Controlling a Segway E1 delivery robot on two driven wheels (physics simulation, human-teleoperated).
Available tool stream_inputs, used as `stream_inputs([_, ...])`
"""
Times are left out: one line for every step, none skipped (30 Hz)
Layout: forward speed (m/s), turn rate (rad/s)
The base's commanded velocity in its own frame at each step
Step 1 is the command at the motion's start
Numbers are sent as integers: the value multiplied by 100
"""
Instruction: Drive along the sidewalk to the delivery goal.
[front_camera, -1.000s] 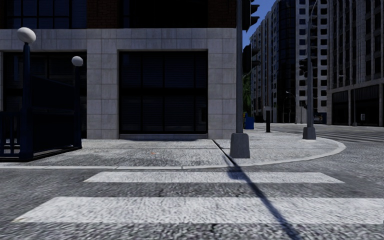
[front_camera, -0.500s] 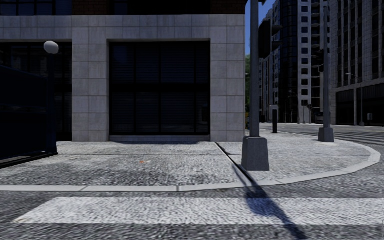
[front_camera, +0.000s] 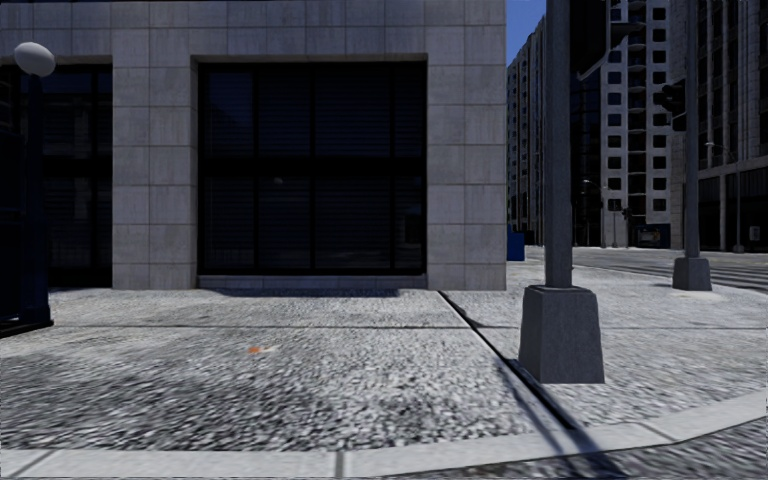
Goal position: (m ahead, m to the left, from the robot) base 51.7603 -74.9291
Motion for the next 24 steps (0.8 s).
stream_inputs([170,0])
stream_inputs([170,0])
stream_inputs([170,0])
stream_inputs([170,0])
stream_inputs([170,0])
stream_inputs([170,0])
stream_inputs([170,0])
stream_inputs([170,0])
stream_inputs([170,0])
stream_inputs([170,0])
stream_inputs([170,0])
stream_inputs([170,0])
stream_inputs([170,0])
stream_inputs([170,0])
stream_inputs([170,0])
stream_inputs([170,0])
stream_inputs([170,0])
stream_inputs([170,0])
stream_inputs([170,0])
stream_inputs([170,0])
stream_inputs([170,0])
stream_inputs([170,0])
stream_inputs([170,0])
stream_inputs([170,0])
